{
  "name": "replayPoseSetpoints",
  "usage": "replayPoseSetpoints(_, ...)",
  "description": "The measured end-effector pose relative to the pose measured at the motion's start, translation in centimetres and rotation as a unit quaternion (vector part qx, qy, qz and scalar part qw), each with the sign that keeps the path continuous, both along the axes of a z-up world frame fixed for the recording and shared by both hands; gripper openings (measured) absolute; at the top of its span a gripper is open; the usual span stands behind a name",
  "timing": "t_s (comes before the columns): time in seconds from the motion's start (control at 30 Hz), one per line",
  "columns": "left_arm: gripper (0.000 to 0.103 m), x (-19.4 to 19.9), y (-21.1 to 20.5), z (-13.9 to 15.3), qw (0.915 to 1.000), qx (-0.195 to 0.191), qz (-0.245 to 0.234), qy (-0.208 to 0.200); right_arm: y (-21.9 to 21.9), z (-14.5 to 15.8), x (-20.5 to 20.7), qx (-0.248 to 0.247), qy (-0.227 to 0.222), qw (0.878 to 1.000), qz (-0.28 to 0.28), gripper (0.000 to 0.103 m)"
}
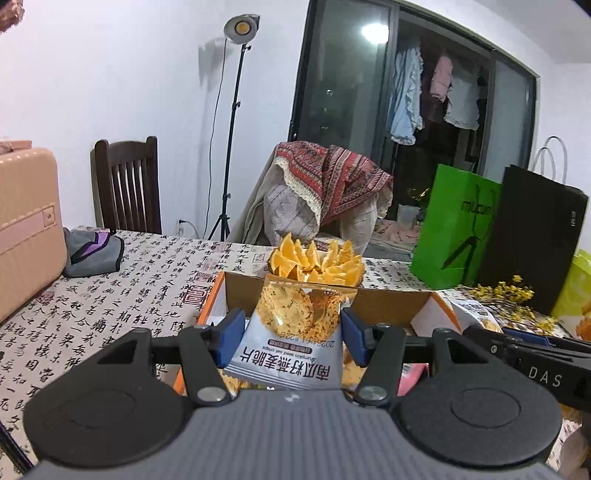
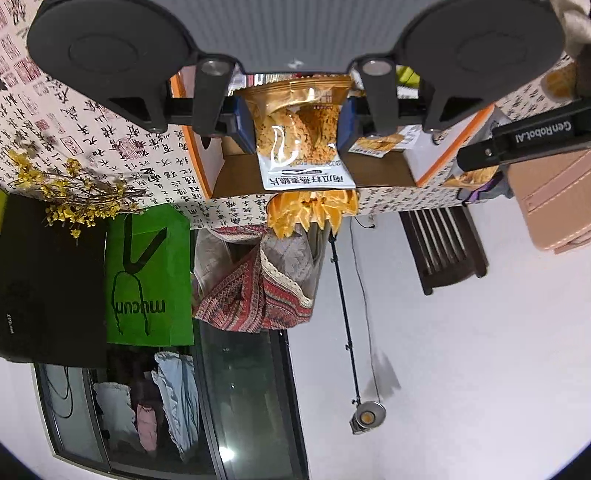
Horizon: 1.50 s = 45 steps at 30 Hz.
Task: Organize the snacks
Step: 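Carry both crisp packets over the box and open both grippers inside, then move both grippers back to the table and grasp a white packet with the right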
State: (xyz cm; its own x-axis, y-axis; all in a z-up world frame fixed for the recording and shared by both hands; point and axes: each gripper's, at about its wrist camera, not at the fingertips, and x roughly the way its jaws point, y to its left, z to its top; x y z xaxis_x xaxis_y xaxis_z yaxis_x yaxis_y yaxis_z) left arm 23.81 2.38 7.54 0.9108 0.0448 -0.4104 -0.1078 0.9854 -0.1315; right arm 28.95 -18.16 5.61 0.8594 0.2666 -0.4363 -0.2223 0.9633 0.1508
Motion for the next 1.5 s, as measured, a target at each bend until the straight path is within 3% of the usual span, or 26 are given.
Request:
replayPoseSetpoints(0.3, 0.057, 4.8, 1.1, -2.6, 0.9988, -0.013, 0.039, 0.027, 0.4, -2.8, 4.1, -0.007, 0.015, 0.999, -0.029, 0.045)
replayPoseSetpoints(0.77, 0.058, 5.7, 1.3, -5.2, 0.9994, 0.001, 0.026, 0.022, -0.6, -5.2, 5.0, 0.018, 0.018, 1.000, -0.014, 0.045)
replayPoseSetpoints(0.83, 0.059, 5.6, 1.3, -5.1, 0.9995, -0.003, 0.025, 0.018, -0.7, -5.3, 5.0, 0.019, 0.017, 1.000, -0.013, 0.047)
replayPoseSetpoints(0.9, 0.074, 5.3, 1.5, -5.0, 0.9996, -0.011, 0.023, 0.011, -0.7, -5.2, 4.9, 0.023, 0.018, 1.000, -0.010, 0.049)
replayPoseSetpoints(1.0, 0.090, 4.8, 1.5, -4.7, 0.9995, -0.010, 0.031, -0.002, -0.8, -5.1, 4.8, 0.026, 0.017, 0.999, -0.010, 0.063)
replayPoseSetpoints(1.07, 0.098, 4.5, 1.5, -4.5, 0.9994, -0.011, 0.032, -0.010, -0.9, -5.0, 4.6, 0.026, 0.014, 1.000, -0.009, 0.082)
replayPoseSetpoints(1.1, 0.103, 4.3, 1.5, -4.4, 0.9993, -0.012, 0.034, -0.013, -0.9, -5.0, 4.6, 0.028, 0.012, 1.000, -0.009, 0.086)
replayPoseSetpoints(1.23, 0.103, 4.0, 1.7, -4.1, 0.9989, -0.015, 0.041, -0.020, -1.0, -4.9, 4.3, 0.029, 0.010, 1.000, -0.008, 0.103)
replayPoseSetpoints(1.5, 0.103, 3.6, 1.7, -3.8, 0.9988, -0.018, 0.044, -0.015, -0.9, -4.4, 3.7, 0.022, 0.001, 1.000, -0.005, 0.103)
